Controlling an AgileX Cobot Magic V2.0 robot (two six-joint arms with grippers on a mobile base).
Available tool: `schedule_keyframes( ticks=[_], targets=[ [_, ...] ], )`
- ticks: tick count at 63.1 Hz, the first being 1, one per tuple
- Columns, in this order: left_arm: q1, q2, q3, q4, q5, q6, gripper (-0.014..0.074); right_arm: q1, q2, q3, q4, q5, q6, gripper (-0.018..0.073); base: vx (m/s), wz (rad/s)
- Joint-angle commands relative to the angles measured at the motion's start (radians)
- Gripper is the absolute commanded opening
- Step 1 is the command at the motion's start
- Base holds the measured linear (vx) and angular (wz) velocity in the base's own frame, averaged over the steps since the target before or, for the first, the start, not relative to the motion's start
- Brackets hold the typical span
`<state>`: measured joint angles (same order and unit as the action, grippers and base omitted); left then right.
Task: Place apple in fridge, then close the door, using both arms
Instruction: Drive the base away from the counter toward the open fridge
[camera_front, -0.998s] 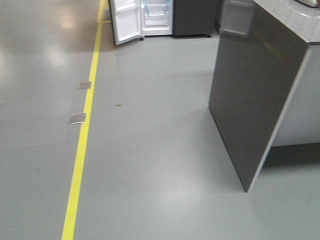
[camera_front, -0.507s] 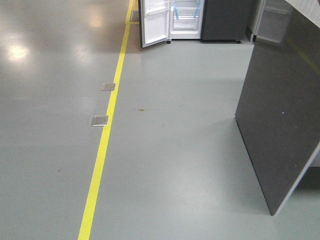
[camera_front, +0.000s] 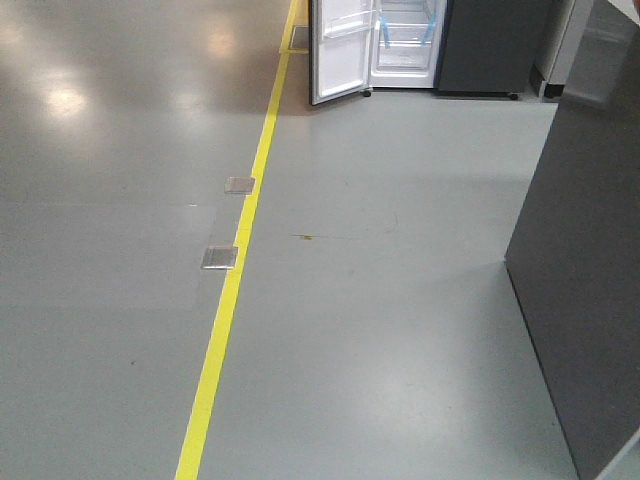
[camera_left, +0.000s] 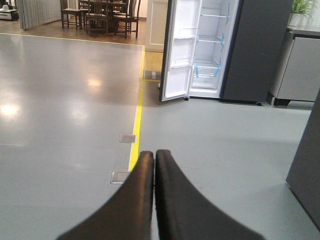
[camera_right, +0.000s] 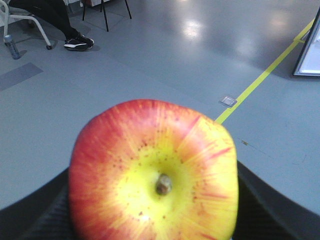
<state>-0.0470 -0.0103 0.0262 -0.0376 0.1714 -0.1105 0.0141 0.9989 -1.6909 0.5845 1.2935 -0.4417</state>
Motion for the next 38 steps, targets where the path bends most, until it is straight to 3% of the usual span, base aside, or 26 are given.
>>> schedule_keyframes(
  ticks=[1,38],
  targets=[
    [-0.004,-0.015,0.02,-0.01,-0.072,-0.008,-0.0006,0.0,-0.002,-0.019,0.033,-0.017,-0.001,-0.0003,0.24,0.07],
    [-0.004,-0.015,0.02,-0.01,-0.072,-0.008,-0.0006,0.0,-0.002,-0.019,0.033,-0.017,-0.001,-0.0003,0.26,0.02]
  ],
)
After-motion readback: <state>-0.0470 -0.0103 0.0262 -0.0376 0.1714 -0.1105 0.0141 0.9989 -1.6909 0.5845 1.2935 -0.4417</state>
